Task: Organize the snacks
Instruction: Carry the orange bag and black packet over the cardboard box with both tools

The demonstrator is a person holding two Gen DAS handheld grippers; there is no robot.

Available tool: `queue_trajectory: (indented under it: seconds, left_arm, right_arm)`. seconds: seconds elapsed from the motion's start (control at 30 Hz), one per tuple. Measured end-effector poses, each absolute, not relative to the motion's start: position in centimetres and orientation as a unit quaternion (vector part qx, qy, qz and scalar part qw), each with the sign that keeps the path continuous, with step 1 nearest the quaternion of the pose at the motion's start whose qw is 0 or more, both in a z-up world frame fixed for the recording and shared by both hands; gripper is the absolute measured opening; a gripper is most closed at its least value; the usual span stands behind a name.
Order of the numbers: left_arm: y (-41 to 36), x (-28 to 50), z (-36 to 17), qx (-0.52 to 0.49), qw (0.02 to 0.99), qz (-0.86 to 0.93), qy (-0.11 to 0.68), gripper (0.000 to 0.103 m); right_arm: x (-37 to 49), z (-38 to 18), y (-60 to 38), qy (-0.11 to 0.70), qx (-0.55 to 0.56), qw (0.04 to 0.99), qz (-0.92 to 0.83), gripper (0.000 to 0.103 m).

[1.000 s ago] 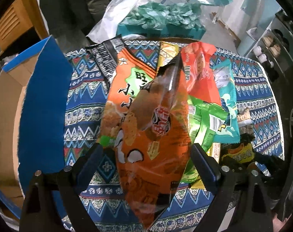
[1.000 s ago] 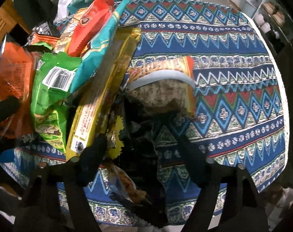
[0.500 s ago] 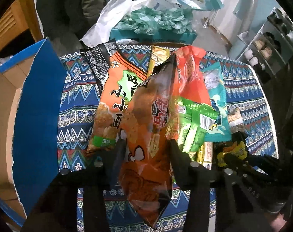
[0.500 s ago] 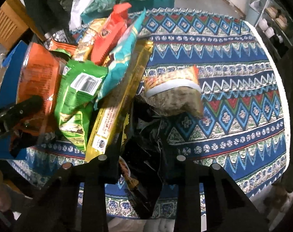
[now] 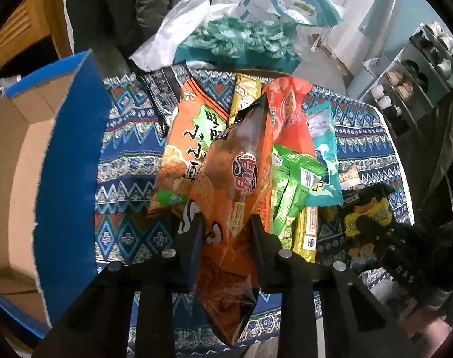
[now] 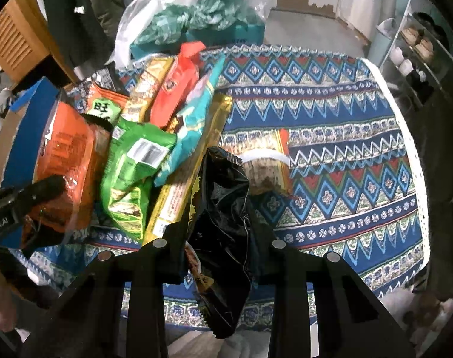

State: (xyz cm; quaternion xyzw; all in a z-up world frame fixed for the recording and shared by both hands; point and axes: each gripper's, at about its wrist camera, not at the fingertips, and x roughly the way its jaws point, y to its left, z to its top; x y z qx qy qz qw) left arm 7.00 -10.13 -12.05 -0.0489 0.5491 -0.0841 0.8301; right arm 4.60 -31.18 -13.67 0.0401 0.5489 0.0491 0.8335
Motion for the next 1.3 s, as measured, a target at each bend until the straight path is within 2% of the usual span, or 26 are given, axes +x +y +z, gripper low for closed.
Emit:
queue_trajectory:
  seconds: [0.7, 1.0, 1.3]
  left_arm:
    - [-5.5, 3.7, -4.6, -0.041, 0.881, -0.059, 0.468, 0.029]
    - [-1.2, 2.7, -2.2, -0.058, 0.895, -0.026, 0.441, 0.029]
    - [4.6, 2.0, -2.0, -0.088, 0.898, 0.015, 0.43, 0.029]
  right_arm:
    - [5.2, -6.7, -24.5, 0.482, 0.012, 0.869, 0.114, 0.03]
    - [5.9, -3.9, -18.0, 0.465, 0.003, 0.868, 0.173, 0.03]
    - [6.8, -2.7, -10.2, 0.46, -0.024, 0.857, 0.231, 0.03]
